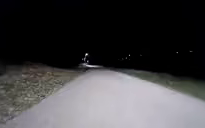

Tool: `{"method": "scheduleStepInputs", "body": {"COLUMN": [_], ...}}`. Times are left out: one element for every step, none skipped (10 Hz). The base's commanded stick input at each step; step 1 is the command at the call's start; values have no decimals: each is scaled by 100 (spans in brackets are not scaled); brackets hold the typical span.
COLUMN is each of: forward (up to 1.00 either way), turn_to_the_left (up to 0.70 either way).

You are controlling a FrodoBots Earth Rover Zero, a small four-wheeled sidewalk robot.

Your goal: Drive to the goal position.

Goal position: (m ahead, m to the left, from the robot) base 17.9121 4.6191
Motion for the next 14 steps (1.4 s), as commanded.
{"method": "scheduleStepInputs", "body": {"forward": [70, 70, 70, 70, 70, 70, 70, 70, 70, 70, 70, 70, 70, 70], "turn_to_the_left": [0, 0, 0, 0, 0, 0, 0, 0, 0, 0, 0, 0, 1, 8]}}
